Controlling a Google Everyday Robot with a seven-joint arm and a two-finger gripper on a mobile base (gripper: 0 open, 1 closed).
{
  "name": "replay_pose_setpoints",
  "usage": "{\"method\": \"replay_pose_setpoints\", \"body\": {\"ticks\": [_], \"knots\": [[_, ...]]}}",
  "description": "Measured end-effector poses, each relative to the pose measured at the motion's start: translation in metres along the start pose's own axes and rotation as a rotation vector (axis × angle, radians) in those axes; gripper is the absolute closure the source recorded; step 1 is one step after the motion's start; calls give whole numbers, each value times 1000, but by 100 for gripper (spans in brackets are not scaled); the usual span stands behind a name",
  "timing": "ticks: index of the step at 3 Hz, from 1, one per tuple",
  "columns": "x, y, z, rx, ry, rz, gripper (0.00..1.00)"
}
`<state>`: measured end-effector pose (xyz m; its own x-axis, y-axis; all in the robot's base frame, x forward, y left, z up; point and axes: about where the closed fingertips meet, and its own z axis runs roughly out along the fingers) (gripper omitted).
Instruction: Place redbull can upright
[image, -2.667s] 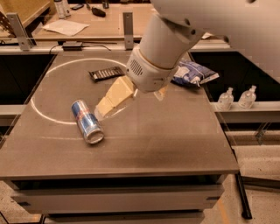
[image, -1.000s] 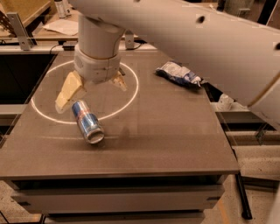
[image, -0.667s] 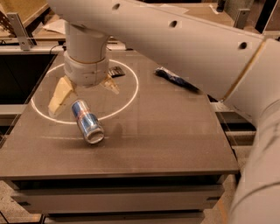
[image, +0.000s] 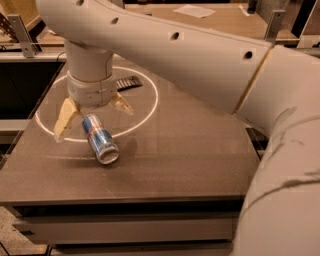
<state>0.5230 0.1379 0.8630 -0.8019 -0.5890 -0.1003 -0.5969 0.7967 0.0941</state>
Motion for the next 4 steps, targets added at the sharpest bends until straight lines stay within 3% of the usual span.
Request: {"method": "replay_pose_setpoints", "body": {"ticks": [2, 4], "knots": [[-1, -5, 30, 26, 51, 50, 0], [-3, 0, 42, 48, 84, 28, 41]]}}
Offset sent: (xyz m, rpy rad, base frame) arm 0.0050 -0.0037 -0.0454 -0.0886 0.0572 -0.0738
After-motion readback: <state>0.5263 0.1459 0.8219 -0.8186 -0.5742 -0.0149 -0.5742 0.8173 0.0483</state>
